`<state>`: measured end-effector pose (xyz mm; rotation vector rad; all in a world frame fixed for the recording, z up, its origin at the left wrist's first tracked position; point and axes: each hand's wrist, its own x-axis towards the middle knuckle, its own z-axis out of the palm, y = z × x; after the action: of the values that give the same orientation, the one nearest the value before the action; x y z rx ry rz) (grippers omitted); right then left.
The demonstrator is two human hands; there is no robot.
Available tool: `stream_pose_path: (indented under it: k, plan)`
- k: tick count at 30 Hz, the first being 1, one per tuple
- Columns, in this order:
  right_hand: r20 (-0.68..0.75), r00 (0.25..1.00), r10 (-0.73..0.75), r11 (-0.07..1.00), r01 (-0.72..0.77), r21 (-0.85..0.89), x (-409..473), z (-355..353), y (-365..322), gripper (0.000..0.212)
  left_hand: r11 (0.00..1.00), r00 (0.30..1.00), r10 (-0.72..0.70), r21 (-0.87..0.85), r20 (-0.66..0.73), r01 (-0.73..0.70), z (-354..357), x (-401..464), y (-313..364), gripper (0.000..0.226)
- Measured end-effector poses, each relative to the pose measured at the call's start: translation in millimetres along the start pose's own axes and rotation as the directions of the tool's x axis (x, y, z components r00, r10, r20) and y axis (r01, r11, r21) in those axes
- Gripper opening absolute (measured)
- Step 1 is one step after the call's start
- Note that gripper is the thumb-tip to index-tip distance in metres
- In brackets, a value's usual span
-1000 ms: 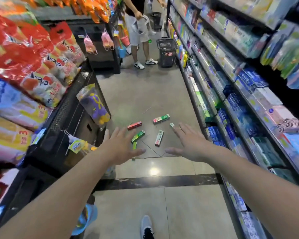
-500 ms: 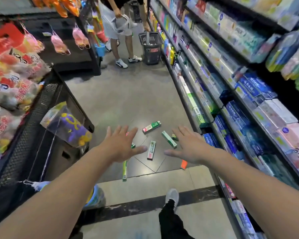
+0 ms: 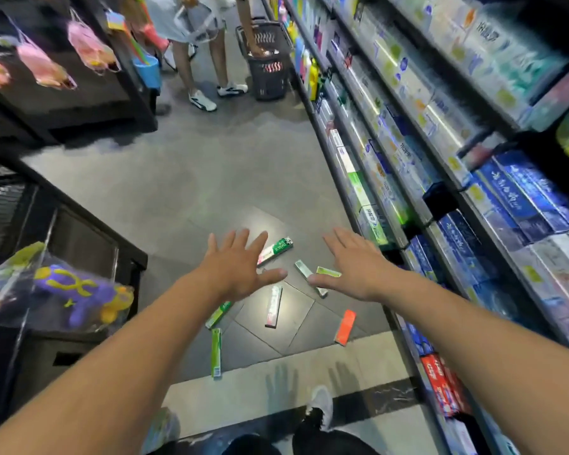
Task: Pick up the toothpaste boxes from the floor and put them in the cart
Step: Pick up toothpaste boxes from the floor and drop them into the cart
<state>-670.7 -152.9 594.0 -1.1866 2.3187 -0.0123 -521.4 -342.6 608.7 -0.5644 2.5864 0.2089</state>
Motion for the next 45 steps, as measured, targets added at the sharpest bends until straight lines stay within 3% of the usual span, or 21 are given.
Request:
stream_pose_path:
  k: [7,14,19,34,39,45]
  plan:
    - [0.040,0.983,0.177,0.982,-0.179,0.062,38.3,4.1,58.2,0.110,0.990,0.989,0.143,-0.003,0.037,-0.143,1.1,103.6,15.5,0.095]
    - [0.090,0.942,0.324,0.932,-0.334,0.141,83.7,70.9,105.2,0.110,0.963,0.964,0.257,0.069,0.069,-0.262,70.4,200.5,25.8,0.096]
    - [0.106,0.920,0.378,0.903,-0.392,0.176,125.6,174.5,129.5,0.106,0.967,0.962,0.250,0.023,0.111,-0.254,181.3,261.6,23.6,0.093]
    - [0.195,0.762,0.618,0.701,-0.646,0.302,294.8,577.3,249.9,0.107,0.995,0.968,0.077,0.040,0.240,-0.089,578.8,467.3,-39.1,0.092]
    - [0.223,0.683,0.696,0.620,-0.728,0.293,330.5,656.9,278.6,0.116,0.999,0.976,0.025,-0.026,0.218,-0.020,646.9,510.9,-48.2,0.094]
    - [0.250,0.571,0.782,0.500,-0.814,0.295,350.6,703.7,287.1,0.120,0.998,0.981,-0.056,-0.014,0.186,0.060,678.1,527.9,-42.3,0.094]
